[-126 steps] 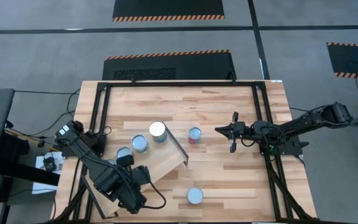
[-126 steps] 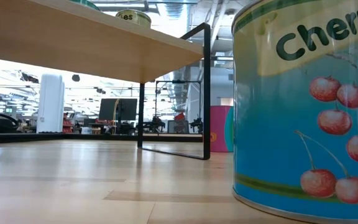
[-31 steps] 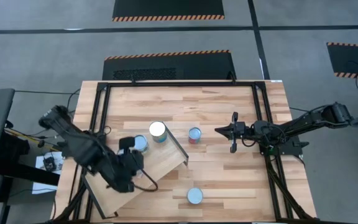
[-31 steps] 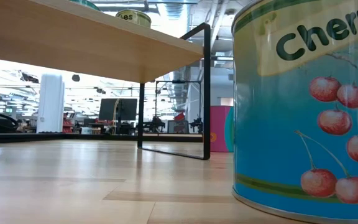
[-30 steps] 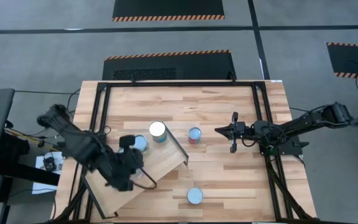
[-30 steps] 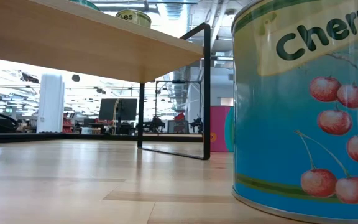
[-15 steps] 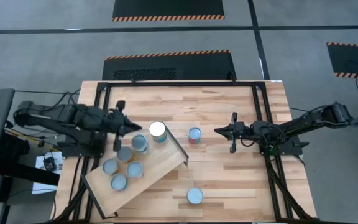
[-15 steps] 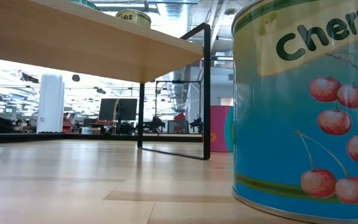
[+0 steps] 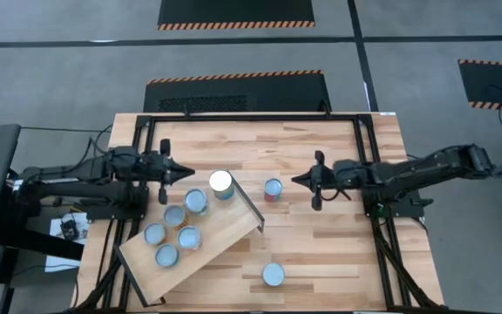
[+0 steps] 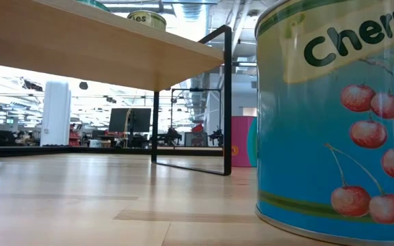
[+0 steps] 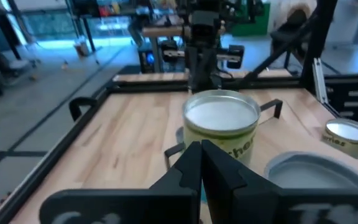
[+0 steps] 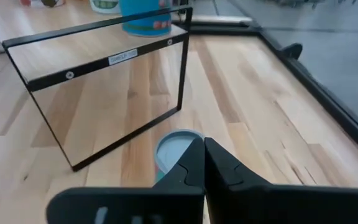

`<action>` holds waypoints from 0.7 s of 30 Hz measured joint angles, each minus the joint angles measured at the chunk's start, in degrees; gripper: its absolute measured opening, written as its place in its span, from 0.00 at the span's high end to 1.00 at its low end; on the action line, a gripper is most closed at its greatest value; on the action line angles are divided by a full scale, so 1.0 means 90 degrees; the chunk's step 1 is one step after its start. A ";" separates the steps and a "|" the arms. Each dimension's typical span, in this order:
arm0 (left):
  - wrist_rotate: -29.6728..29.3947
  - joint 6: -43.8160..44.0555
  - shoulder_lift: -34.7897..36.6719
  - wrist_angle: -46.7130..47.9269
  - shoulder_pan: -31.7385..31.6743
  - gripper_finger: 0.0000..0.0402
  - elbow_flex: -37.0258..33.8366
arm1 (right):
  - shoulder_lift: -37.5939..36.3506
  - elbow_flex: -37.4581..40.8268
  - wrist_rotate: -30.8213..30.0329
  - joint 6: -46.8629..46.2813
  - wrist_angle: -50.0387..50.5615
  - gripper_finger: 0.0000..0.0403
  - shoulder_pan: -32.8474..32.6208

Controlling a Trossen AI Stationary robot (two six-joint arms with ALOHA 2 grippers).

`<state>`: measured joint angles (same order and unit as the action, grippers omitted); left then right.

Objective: Pick and place cans onto a shelf
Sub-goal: Put the canned chicken soup on the shelf

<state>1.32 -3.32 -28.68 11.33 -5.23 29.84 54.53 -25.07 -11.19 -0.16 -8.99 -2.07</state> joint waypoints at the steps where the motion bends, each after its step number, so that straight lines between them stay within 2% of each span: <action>1: 0.0000 -0.0001 0.0180 -0.0062 -0.0032 1.00 -0.0130 | 0.0051 -0.0166 0.0028 0.0001 0.0213 0.96 0.0000; 7: 0.0180 0.0243 0.1218 -0.0228 -0.0114 1.00 -0.0910 | 0.0537 -0.0824 0.0246 0.0034 0.0735 0.90 -0.0002; 12: 0.0205 0.0336 0.1858 -0.0506 -0.0112 1.00 -0.1263 | 0.1172 -0.1277 0.0256 0.0068 0.0945 0.86 0.0058; 21: -0.0376 0.0284 0.2551 -0.0170 -0.0112 1.00 -0.1476 | 0.2232 -0.2249 0.0291 0.0094 0.1942 0.75 0.0323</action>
<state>-2.06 -0.76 -5.72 9.80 -6.24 16.56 74.62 -45.30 -8.57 0.69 8.49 0.84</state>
